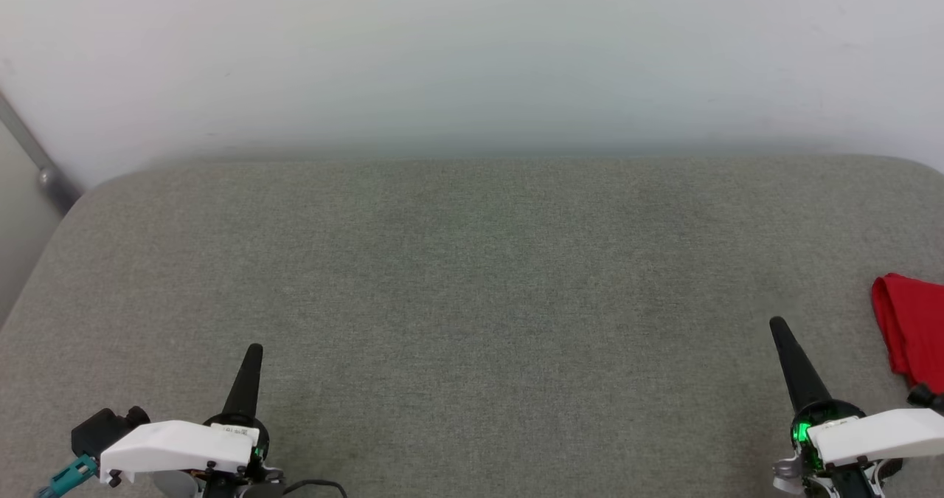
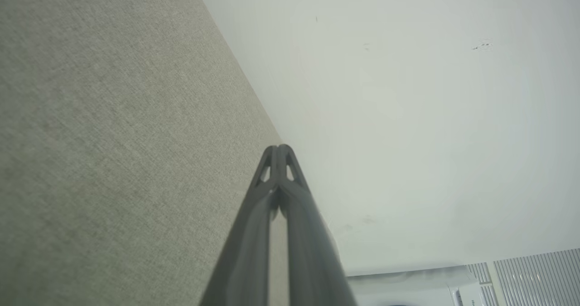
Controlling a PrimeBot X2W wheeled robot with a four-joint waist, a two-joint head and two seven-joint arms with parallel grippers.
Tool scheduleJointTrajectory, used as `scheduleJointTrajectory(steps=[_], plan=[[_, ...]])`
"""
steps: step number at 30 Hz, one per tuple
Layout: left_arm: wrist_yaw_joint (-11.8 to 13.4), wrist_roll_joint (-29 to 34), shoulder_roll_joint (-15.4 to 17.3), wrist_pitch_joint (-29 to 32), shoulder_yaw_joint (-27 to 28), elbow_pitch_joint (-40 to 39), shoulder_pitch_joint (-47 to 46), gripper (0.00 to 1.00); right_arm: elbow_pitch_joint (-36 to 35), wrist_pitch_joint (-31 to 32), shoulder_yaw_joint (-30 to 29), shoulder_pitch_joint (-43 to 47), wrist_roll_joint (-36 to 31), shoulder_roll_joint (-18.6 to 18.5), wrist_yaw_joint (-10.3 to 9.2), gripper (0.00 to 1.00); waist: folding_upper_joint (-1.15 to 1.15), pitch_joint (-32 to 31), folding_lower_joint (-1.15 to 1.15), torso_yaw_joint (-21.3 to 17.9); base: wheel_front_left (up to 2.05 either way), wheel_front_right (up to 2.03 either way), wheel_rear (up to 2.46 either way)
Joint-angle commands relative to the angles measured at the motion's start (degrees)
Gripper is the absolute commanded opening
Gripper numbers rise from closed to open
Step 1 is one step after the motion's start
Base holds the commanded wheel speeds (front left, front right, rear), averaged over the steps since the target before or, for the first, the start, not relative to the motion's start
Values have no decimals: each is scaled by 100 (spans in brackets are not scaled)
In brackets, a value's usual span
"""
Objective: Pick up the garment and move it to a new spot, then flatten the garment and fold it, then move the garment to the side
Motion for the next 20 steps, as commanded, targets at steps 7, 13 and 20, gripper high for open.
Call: scheduleJointTrajectory(steps=[7, 13, 20], plan=[[-97, -340, -91, 116, 144, 15, -177, 0, 100, -4, -30, -214, 464, -29, -1, 0, 0, 18, 0, -4, 0, 0, 0], [-139, -561, -161, 195, 223, 46, -212, 0, 192, 1, -46, -276, 765, -24, -1, 0, 0, 33, 0, -8, 0, 0, 0], [-187, -810, -247, 285, 314, 80, -259, 0, 295, 8, -66, -349, 1099, -17, -1, 0, 0, 51, 0, -13, 0, 0, 0]])
